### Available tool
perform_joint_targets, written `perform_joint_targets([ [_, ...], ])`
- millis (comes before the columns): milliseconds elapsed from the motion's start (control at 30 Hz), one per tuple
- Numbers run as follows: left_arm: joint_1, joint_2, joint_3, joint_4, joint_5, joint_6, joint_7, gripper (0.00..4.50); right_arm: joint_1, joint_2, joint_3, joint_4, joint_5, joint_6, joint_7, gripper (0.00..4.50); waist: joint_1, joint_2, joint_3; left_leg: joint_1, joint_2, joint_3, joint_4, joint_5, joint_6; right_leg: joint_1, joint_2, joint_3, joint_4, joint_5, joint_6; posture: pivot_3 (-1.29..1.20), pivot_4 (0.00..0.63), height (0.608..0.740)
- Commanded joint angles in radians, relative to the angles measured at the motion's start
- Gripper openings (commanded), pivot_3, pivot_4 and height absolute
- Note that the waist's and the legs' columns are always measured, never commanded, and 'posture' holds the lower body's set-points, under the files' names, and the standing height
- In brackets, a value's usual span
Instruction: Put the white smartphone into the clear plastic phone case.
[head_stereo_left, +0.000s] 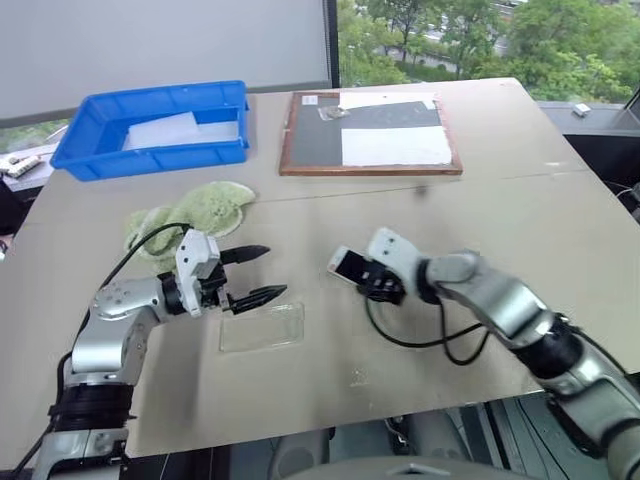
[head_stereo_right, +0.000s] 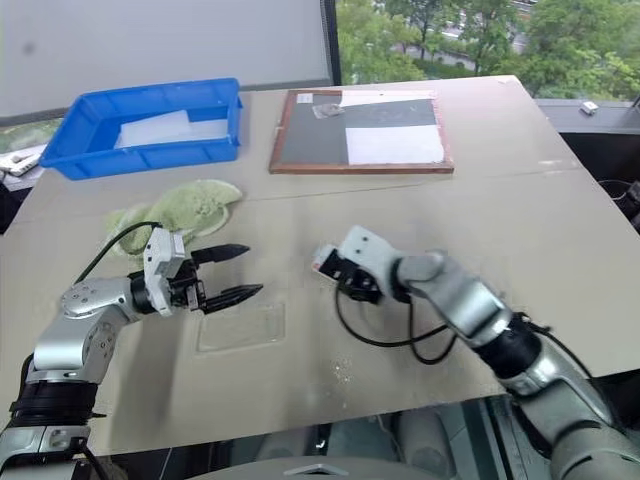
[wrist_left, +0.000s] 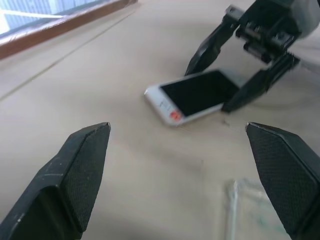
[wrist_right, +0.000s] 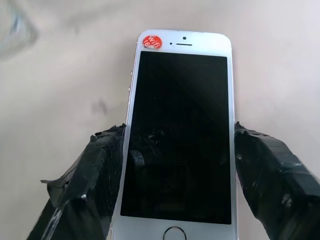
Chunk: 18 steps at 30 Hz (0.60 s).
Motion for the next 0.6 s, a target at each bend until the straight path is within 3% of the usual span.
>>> perform_joint_targets([
  [33, -0.010, 0.003, 0.010, -0.037, -0.006, -0.016, 0.002, 4.50, 0.056, -0.179, -0.074, 0.014, -0.026, -0.172, 0.148, 2.86, 0.009, 0.000, 0.000, 0.000, -0.001, 0.000, 0.001, 0.000, 0.000, 0.001, -0.001, 0.000, -0.001, 0.000, 0.000, 0.00, 0.150, 0.740],
  [133, 0.002, 0.005, -0.002, -0.054, 0.009, -0.025, 0.007, 4.50, 0.104, -0.295, -0.114, 0.018, -0.008, -0.338, 0.294, 2.78, 0.010, 0.000, 0.001, 0.000, 0.000, 0.001, 0.001, 0.000, 0.000, 0.004, 0.000, 0.000, -0.007, -0.001, 0.000, 0.00, 0.150, 0.740],
  [233, 0.033, 0.002, -0.008, -0.087, 0.019, -0.027, 0.022, 4.50, 0.138, -0.331, -0.138, 0.064, -0.015, -0.479, 0.379, 2.78, -0.002, 0.000, 0.002, 0.000, 0.001, 0.001, 0.001, 0.000, 0.000, 0.004, 0.000, 0.000, -0.008, 0.000, 0.001, 0.00, 0.150, 0.740],
  [400, 0.130, -0.007, -0.011, -0.201, 0.014, -0.001, 0.063, 4.50, 0.141, -0.276, -0.117, 0.279, -0.108, -0.778, 0.423, 2.78, -0.025, -0.001, 0.003, 0.002, 0.003, 0.003, 0.000, 0.000, 0.000, 0.005, 0.002, 0.001, -0.008, 0.002, 0.003, 0.00, 0.150, 0.740],
  [567, 0.239, 0.025, 0.019, -0.259, -0.009, -0.009, 0.027, 4.50, 0.135, -0.211, -0.161, 0.332, -0.076, -0.789, 0.452, 2.78, -0.038, -0.003, 0.002, 0.006, 0.006, 0.003, 0.000, 0.000, 0.001, 0.007, 0.005, 0.002, -0.008, 0.000, 0.000, 0.00, 0.150, 0.740],
  [600, 0.262, 0.033, 0.026, -0.258, -0.006, -0.021, 0.016, 4.50, 0.135, -0.207, -0.171, 0.334, -0.073, -0.785, 0.459, 3.28, -0.038, -0.003, 0.002, 0.007, 0.006, 0.003, 0.000, 0.000, 0.001, 0.007, 0.005, 0.002, -0.008, 0.000, 0.000, 0.00, 0.150, 0.740],
])
